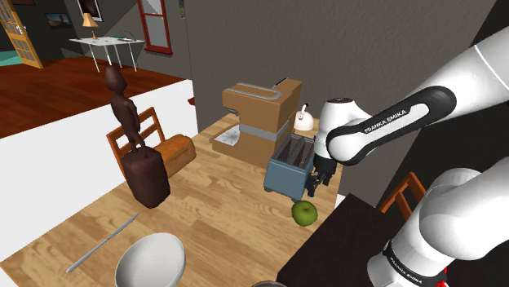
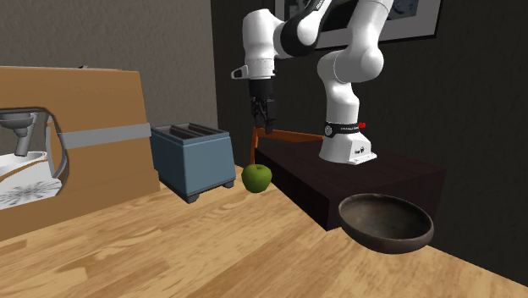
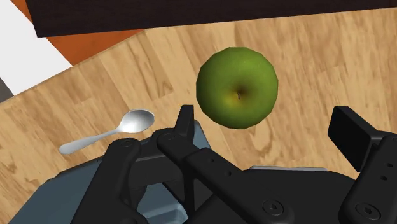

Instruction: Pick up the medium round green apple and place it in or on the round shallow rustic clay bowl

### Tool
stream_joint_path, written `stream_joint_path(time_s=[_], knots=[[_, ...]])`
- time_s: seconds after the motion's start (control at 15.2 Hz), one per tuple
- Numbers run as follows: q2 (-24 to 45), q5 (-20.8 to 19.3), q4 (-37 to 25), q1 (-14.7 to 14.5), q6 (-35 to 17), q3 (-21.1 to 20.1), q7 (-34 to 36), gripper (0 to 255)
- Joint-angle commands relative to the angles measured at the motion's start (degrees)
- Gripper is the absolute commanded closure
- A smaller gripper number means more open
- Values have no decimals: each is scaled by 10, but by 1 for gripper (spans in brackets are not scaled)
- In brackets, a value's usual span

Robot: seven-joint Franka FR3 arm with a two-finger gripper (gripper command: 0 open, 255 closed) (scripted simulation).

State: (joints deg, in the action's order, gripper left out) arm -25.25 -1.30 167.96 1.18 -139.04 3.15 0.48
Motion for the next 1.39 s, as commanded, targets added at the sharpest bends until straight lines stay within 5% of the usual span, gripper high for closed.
stream_joint_path(time_s=[0.0,0.2,0.73,1.25,1.32], knots=[[50,7,6,-2,-66,6,-5,0],[146,33,4,-14,-170,20,-24,0],[256,96,-3,-36,-274,24,-68,0],[256,96,-3,-35,-274,23,-68,0],[256,96,-3,-35,-274,23,-68,255]])
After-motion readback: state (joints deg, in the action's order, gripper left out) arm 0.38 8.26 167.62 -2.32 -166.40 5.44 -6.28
